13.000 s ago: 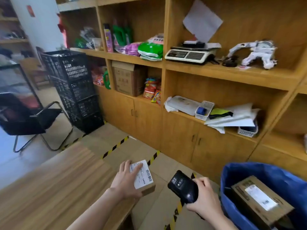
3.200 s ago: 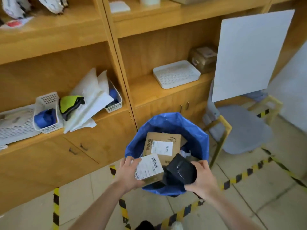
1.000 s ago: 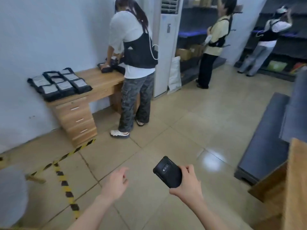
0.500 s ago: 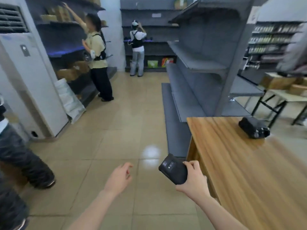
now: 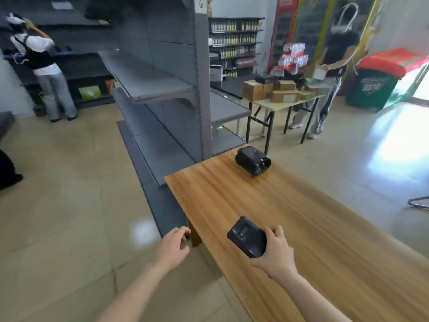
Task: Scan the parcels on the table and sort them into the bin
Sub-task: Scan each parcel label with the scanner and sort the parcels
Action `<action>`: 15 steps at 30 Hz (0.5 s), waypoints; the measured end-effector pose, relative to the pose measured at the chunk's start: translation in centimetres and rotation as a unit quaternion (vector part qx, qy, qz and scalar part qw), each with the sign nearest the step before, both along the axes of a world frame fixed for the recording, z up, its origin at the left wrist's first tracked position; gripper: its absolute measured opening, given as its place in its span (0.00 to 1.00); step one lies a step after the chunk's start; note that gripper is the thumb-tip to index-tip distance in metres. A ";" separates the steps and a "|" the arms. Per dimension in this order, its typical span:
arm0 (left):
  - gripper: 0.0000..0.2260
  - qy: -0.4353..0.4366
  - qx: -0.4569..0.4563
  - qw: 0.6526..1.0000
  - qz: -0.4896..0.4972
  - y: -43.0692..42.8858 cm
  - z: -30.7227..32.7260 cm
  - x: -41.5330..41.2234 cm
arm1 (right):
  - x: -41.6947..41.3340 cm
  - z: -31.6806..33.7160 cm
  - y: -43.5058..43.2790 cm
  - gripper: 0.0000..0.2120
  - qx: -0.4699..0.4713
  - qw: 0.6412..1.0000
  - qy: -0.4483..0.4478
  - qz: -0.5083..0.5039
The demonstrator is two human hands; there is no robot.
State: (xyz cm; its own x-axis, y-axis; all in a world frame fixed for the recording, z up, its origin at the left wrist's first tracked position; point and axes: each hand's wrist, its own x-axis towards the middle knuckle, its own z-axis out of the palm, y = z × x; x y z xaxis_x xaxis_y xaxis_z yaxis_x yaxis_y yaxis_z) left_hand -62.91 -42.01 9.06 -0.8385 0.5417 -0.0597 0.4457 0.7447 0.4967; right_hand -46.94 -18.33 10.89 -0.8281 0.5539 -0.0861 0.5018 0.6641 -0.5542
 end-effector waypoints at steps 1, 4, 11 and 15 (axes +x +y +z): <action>0.16 0.001 -0.013 1.000 -0.009 1.7 0.1 -1.0 | -0.6 -0.1 1.3 0.37 -0.003 1.000 0.001 -0.009; 0.18 -0.005 -0.029 0.999 -0.044 6.2 0.8 -4.1 | -2.3 0.1 4.9 0.39 -0.008 0.999 0.009 -0.035; 0.19 -0.010 -0.056 0.990 -0.132 15.5 0.9 -10.6 | -4.9 -0.2 10.6 0.38 -0.024 0.993 0.019 -0.111; 0.23 0.009 -0.080 0.975 -0.205 21.4 0.4 -15.8 | -7.1 -1.0 13.7 0.40 -0.041 0.987 0.001 -0.158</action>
State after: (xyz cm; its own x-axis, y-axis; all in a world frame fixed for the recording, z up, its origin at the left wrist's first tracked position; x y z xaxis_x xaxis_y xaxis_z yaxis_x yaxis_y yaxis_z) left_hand -78.67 -20.63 9.47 -0.5551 0.8166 -0.1582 0.7295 0.5694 0.3789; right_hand -54.04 -4.67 9.90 -0.6155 0.7757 -0.1397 0.6754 0.4277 -0.6007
